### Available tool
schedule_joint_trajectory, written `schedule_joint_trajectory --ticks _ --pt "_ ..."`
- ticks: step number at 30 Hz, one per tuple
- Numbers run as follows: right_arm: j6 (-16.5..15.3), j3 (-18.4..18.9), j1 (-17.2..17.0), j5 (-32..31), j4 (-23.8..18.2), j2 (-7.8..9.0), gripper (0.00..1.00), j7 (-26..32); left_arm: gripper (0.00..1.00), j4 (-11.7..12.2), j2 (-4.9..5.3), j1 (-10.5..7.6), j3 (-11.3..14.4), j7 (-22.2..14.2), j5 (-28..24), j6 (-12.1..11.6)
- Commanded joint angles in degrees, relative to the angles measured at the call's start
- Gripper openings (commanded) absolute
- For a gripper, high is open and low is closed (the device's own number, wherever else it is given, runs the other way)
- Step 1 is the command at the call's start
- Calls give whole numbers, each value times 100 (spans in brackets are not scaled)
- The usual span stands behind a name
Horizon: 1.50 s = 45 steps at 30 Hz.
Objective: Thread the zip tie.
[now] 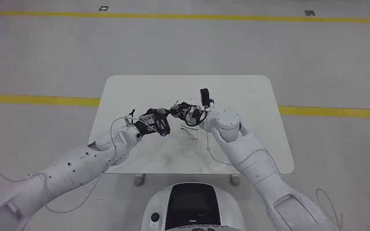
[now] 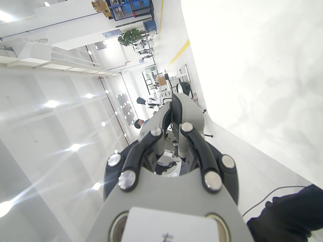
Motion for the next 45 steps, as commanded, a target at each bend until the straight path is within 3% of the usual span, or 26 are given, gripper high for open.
schedule_joint_trajectory --ticks 1,6,8,15,16,17,18,30,45 --pt "5 -8 12 -2 13 -1 0 2 9 3 -3 -4 3 2 0 -10" --pt "25 -32 32 -8 40 -5 0 7 8 8 -11 -5 2 4 0 -23" --pt "24 -37 37 -10 47 -6 0 5 0 12 -15 -6 0 -1 0 -37" --pt "16 -35 43 10 72 -6 0 1 0 31 -30 18 -32 24 0 -116" --pt "16 -35 46 13 77 -6 15 3 0 37 -32 31 -46 33 0 -126" --pt "19 -33 48 14 83 -6 77 -3 0 48 -34 47 -68 43 0 -131" --pt "16 -24 48 23 86 -6 100 -23 0 64 -35 75 -111 65 -18 -128" --pt "-49 121 -66 39 -14 33 100 -137 0 197 7 355 -527 409 -204 -368" --pt "-49 121 -66 39 -14 33 100 -137 0 197 7 355 -527 409 -204 -368"
